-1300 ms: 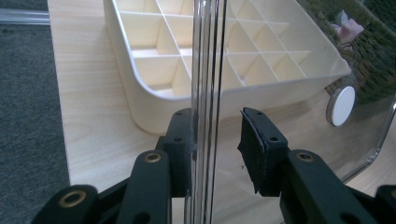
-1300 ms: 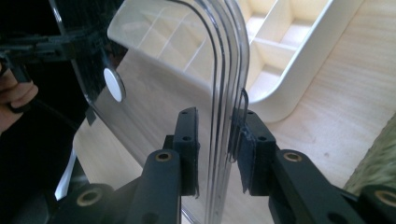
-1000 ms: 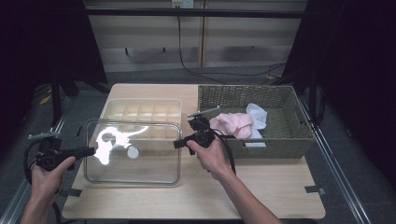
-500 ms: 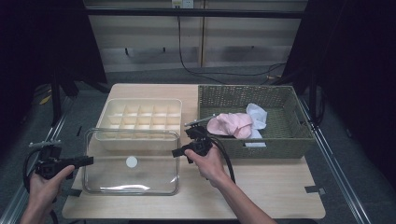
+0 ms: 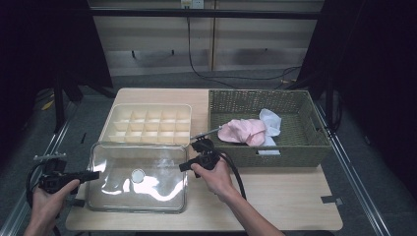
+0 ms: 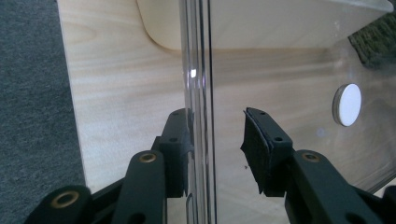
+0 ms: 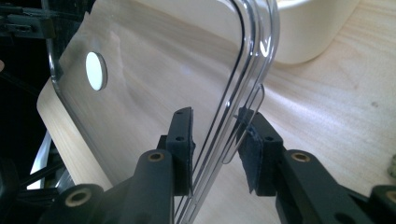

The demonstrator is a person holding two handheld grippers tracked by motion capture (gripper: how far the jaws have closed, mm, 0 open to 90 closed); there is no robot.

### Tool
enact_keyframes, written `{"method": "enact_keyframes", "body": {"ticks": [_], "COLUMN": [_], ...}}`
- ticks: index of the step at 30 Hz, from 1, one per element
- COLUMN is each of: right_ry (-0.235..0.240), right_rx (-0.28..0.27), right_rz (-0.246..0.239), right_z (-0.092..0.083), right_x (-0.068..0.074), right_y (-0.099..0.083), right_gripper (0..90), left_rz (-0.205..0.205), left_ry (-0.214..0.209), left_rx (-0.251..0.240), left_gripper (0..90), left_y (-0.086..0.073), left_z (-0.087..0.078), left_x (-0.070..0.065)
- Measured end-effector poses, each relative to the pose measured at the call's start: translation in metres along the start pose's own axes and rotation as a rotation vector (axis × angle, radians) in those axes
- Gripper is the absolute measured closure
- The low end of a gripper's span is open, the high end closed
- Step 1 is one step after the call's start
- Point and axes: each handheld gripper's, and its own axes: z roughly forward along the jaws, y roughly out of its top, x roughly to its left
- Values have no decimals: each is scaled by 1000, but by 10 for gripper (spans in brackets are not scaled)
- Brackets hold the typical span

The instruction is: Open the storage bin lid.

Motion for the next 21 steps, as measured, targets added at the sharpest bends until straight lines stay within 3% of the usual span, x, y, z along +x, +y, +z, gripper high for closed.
{"method": "enact_keyframes", "body": {"ticks": [11, 12, 21], "right_ry": [-10, -11, -25], "right_rx": [26, 27, 43], "right_rz": [12, 9, 16], "right_z": [10, 10, 17], "right_x": [-1, -1, -5], "right_y": [-11, -11, -14], "right_gripper": [628, 626, 599], "left_rz": [-29, -12, -20], "left_ry": [-13, -14, -16], "left_rx": [7, 23, 43], "left_gripper": [606, 604, 597], "left_y": [-14, -15, -15], "left_z": [3, 2, 8], "left_x": [0, 1, 3]}}
